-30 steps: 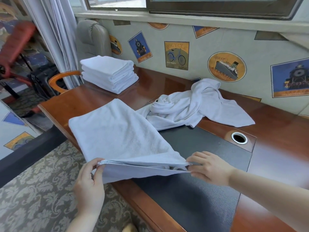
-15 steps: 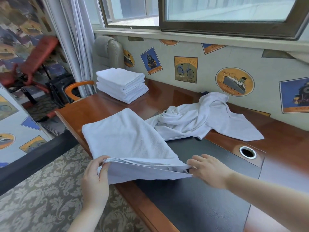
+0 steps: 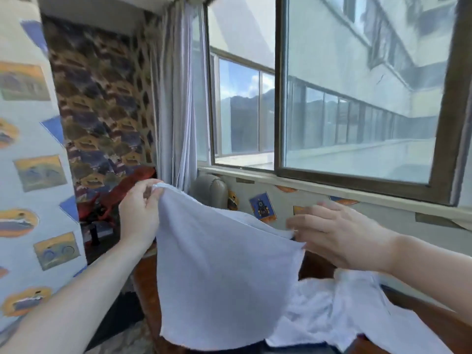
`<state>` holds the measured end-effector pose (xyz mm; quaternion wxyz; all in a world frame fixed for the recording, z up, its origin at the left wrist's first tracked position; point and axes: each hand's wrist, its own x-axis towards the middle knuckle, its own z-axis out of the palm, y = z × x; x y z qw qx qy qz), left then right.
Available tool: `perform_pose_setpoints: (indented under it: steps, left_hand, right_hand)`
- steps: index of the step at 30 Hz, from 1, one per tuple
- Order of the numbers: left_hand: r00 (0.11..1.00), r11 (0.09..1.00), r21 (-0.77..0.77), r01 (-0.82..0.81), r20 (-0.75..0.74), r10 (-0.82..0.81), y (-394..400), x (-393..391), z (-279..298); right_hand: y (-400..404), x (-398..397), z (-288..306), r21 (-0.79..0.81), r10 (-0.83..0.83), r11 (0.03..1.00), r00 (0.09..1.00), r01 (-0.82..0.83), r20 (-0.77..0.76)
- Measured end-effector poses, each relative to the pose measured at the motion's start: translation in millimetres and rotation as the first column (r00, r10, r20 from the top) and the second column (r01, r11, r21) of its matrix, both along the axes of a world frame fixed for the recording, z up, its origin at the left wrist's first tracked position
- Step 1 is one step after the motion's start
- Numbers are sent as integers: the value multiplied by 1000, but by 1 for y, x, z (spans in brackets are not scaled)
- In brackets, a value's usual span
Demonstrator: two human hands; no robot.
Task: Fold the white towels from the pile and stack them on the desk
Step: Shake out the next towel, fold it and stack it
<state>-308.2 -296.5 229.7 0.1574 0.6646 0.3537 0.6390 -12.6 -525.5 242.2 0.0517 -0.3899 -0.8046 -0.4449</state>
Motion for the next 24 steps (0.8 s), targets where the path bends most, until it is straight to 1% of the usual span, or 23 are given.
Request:
perform_pose_setpoints:
  steps: [1, 2, 4, 5, 7, 8, 9, 11, 13, 14, 15, 16, 19, 20, 22, 24]
  left_hand:
    - [999, 1000, 10, 4, 46, -4, 2, -4, 28]
    - [997, 1000, 12, 8, 75, -9, 2, -7, 49]
    - [996, 999, 36, -19, 89, 15, 2, -15, 88]
    - [997, 998, 51, -31, 76, 27, 1, -19, 102]
    - [996, 994, 95, -54, 79, 46, 1, -29, 136]
    - [995, 991, 109, -75, 81, 66, 2, -33, 151]
    - [993, 986, 137, -97, 76, 87, 2, -38, 168]
    - [991, 976, 174, -129, 60, 120, 3, -46, 195]
    - [992, 972, 196, -128, 42, 122, 2, -53, 216]
    - [992, 970, 210, -124, 37, 119, 2, -57, 225]
    - [992, 965, 229, -125, 22, 123, 2, -62, 232]
    - [992, 960, 253, -124, 4, 127, 3, -67, 237]
    - [993, 945, 313, -95, -42, 113, 5, -79, 241]
    - [993, 941, 326, -87, -42, 107, 4, -82, 242]
    - [991, 927, 363, -93, -61, 123, 4, -91, 244]
    - [976, 902, 416, -113, -123, 179, 6, -105, 249]
  right_hand:
    - [2, -1, 28, 66, -1, 998, 1000, 2, -15]
    - [3, 0, 52, 107, -34, 994, 999, 38, -39]
    - [4, 1, 102, 164, -180, 968, 981, 190, -73]
    - [5, 1, 123, 156, -273, 945, 957, 286, -98]
    - [8, -2, 166, 104, -459, 876, 880, 471, -121]
    - [9, -3, 183, 60, -508, 852, 849, 520, -148]
    - [7, -6, 203, 19, -524, 843, 828, 538, -202]
    - [3, -13, 234, -42, -467, 876, 821, 481, -327]
    - [0, -21, 256, -2, -367, 914, 827, 405, -425]
    - [-2, -27, 267, 43, -352, 912, 829, 409, -435]
    - [-4, -31, 273, 90, -357, 901, 843, 425, -403]
    - [-6, -36, 280, 134, -389, 881, 857, 453, -338]
    - [-14, -49, 292, 167, -511, 826, 840, 539, -185]
    - [-15, -53, 297, 158, -539, 809, 822, 566, -182]
    - [-11, -62, 302, 136, -556, 787, 787, 602, -268]
    - [-1, -71, 302, 77, -511, 801, 746, 593, -427]
